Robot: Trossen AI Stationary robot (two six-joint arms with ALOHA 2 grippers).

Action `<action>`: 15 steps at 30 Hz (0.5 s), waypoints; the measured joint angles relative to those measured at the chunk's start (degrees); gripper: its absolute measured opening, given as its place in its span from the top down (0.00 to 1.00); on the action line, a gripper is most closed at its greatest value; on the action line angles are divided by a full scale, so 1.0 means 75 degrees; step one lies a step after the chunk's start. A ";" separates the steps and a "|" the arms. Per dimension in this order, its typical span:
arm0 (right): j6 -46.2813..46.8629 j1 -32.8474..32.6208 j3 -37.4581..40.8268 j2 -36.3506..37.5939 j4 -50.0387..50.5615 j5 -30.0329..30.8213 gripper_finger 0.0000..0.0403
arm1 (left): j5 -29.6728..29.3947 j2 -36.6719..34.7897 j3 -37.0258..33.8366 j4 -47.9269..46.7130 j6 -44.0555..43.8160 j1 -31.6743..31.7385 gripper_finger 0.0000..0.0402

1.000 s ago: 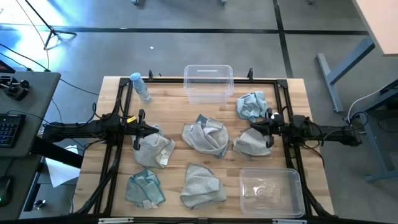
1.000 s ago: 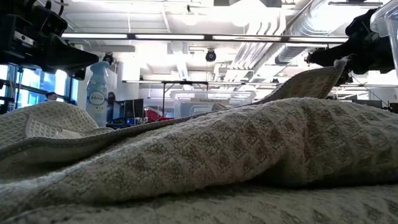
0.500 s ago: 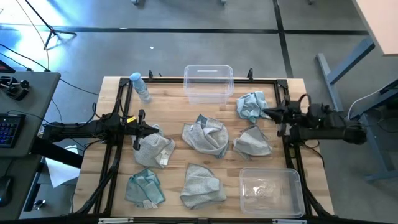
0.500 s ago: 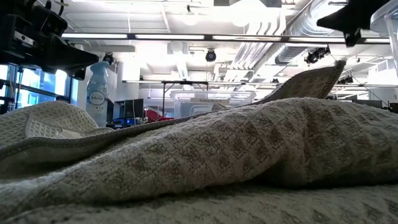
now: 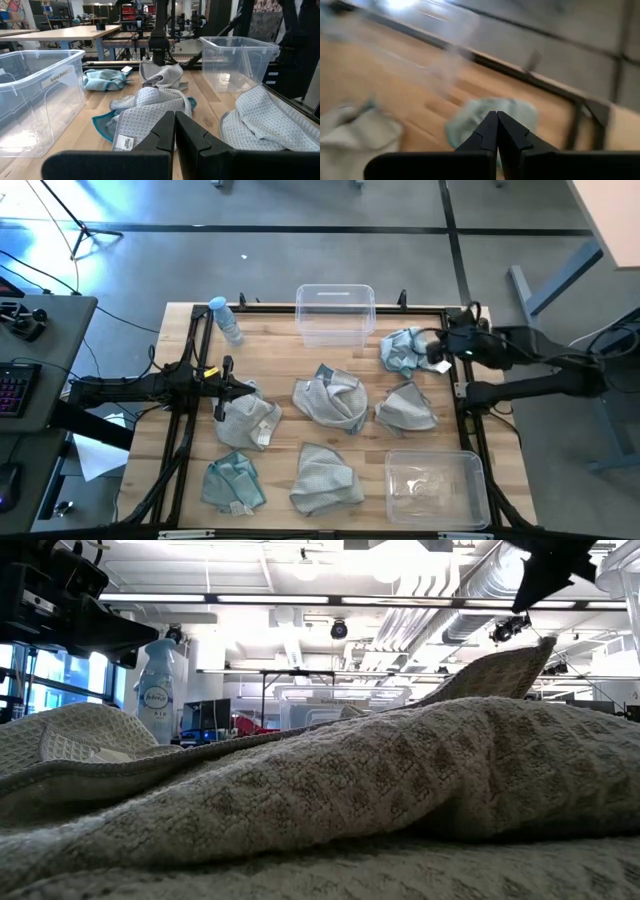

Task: Sort microfiber towel by color & place in baskets
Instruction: Put the blue towel into the top transparent bin

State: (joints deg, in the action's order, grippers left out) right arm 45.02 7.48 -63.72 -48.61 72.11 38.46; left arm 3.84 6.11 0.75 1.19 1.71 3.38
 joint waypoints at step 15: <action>0.1788 0.2320 -0.0302 -0.1934 0.0840 -0.2417 0.88 | 0.0001 0.0000 0.0000 0.0000 -0.0001 0.0000 1.00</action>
State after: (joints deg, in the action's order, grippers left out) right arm 58.43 24.89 -65.98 -63.11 78.41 20.33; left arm 3.85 6.11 0.75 1.19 1.70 3.38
